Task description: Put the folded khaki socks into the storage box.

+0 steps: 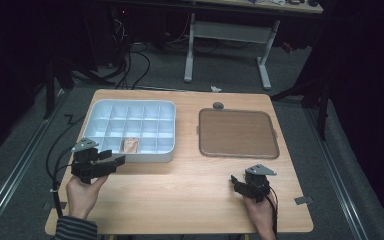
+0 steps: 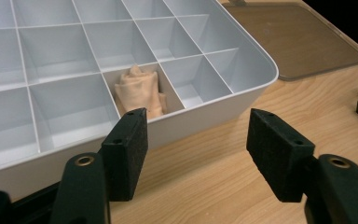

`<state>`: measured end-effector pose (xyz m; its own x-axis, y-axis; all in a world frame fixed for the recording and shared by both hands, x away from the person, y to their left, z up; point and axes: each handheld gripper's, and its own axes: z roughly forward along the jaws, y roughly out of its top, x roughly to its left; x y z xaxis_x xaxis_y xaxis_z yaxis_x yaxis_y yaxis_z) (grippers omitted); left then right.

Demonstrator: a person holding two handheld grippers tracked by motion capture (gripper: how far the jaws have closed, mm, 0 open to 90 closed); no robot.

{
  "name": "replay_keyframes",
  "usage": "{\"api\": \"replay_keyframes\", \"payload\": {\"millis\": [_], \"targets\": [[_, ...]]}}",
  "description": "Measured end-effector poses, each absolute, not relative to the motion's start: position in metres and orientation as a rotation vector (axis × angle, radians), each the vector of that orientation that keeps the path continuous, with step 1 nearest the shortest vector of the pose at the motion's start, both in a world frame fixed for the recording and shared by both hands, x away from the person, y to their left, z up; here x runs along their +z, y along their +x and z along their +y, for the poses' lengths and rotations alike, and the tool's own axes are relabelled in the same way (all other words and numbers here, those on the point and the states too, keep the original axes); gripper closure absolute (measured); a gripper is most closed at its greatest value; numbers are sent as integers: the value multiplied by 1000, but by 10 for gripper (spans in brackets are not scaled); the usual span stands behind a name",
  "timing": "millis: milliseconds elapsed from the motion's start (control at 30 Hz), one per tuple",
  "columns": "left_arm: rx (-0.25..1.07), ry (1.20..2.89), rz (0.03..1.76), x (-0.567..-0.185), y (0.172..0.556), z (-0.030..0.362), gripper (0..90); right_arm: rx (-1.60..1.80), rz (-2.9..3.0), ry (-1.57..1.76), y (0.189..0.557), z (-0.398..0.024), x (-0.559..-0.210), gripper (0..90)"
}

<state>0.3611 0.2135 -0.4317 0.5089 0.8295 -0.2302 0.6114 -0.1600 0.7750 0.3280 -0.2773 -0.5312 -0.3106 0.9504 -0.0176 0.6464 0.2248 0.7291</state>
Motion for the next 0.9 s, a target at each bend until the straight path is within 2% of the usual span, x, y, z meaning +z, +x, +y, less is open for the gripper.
{"api": "replay_keyframes", "payload": {"millis": [900], "targets": [[250,1862,1165,-449,348,204,389,867,2039,1467,328,-277,-531,378]]}}
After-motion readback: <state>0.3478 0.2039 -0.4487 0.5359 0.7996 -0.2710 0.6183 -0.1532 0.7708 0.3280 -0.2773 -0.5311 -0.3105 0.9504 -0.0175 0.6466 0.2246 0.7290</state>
